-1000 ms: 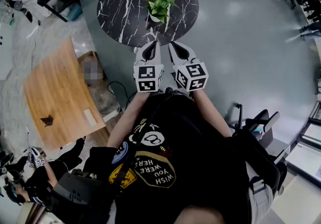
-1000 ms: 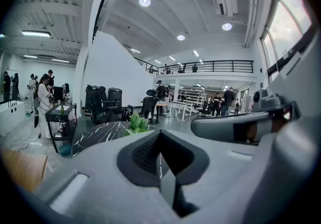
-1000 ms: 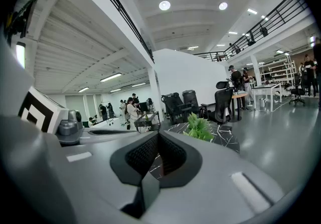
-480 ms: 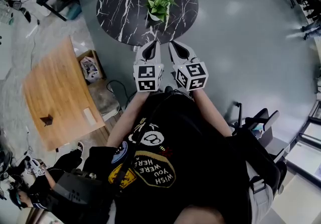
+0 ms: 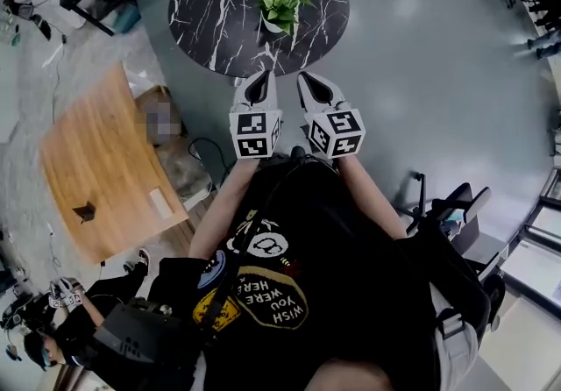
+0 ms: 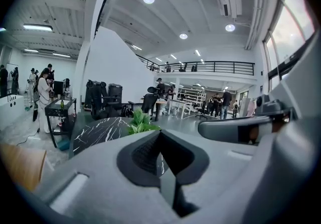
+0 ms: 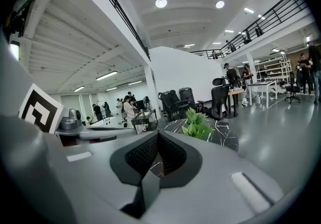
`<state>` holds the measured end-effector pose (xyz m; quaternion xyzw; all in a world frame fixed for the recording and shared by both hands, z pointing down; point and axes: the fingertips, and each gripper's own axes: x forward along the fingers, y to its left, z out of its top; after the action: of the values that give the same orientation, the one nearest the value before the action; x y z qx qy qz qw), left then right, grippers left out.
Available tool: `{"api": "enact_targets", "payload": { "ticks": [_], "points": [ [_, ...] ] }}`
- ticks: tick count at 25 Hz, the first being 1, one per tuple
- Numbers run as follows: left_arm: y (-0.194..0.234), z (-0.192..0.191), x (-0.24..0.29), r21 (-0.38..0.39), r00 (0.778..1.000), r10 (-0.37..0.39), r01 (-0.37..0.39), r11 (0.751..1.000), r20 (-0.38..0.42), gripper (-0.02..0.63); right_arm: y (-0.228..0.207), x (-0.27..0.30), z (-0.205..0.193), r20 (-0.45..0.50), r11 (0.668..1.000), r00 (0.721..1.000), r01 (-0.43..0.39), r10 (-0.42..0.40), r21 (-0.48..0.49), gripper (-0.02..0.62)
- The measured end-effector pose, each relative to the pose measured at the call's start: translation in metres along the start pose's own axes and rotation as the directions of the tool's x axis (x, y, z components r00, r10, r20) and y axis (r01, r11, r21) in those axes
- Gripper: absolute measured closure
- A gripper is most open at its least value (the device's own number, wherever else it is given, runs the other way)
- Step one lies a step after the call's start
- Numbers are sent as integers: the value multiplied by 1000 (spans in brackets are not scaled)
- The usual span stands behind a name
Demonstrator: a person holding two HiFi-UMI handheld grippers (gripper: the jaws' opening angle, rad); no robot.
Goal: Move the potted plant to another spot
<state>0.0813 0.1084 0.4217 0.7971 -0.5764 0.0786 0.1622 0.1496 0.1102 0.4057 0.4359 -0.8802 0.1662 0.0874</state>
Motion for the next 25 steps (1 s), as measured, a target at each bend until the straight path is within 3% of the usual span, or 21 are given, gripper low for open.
{"api": "enact_targets", "payload": {
  "ticks": [4,9,18,25],
  "points": [
    [9,-17,14,24,997,-62,63,998,-55,601,5,14,-10,-11,1000,1000,-7,7,-10,594],
    [22,-31,33,65,994,-74,80,995,-84,601,0,42,-27,-45,999,999,-9,8,-36,594],
    [57,-37,104,85,993,-49,58,995,-103,602,-55,119,-31,-84,1000,996,-18,16,-14,594],
    [90,-59,171,40,985,6,1,999,-174,601,-120,197,-77,-136,998,990,-33,26,-51,592]
  ]
}}
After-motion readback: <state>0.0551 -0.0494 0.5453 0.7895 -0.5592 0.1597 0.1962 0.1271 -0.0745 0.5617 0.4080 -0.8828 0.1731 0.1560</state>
